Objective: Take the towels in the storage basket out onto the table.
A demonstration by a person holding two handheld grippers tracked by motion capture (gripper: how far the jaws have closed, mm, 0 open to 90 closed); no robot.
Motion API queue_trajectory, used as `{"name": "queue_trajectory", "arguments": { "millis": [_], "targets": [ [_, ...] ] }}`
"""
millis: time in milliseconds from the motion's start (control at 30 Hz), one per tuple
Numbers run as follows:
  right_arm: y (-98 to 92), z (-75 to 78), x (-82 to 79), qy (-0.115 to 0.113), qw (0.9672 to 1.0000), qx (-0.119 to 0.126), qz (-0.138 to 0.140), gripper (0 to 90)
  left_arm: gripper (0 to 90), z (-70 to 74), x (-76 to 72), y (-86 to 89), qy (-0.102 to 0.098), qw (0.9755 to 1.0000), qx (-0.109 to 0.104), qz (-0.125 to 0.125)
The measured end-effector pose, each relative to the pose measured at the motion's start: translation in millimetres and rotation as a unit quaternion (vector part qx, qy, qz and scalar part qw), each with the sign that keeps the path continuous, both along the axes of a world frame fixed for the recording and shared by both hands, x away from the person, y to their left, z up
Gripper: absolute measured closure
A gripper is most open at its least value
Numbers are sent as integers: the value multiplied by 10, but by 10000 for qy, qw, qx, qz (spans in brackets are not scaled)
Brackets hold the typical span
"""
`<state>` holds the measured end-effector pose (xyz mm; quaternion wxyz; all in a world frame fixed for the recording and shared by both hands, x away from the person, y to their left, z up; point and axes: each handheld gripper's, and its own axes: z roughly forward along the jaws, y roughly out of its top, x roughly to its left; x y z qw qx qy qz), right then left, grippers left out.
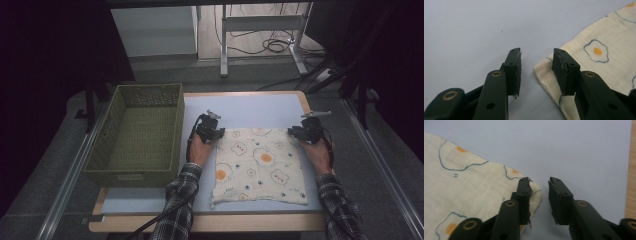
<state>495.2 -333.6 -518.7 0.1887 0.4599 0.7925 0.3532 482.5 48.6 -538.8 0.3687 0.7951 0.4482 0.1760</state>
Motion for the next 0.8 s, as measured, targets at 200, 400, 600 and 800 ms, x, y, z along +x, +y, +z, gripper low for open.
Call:
{"name": "queue_trajectory", "arguments": {
  "millis": [200, 400, 600, 800],
  "targets": [
    [66, 45, -39, 225, 9997, -83, 37, 873, 834, 18, -54, -19, 163, 9997, -111, -147],
    [58, 188, -37, 40, 10000, -34, -46, 878, 872, 103, -53, -5, -240, 9995, 152, 124],
    [94, 415, -56, -185, 9998, 32, -3, 878, 872, 350, -105, 31, -488, 9987, 82, 136],
    [-1, 488, -253, -265, 9994, 191, 101, 877, 871, 459, -297, 62, -603, 9981, -41, 90]
  ]
}}
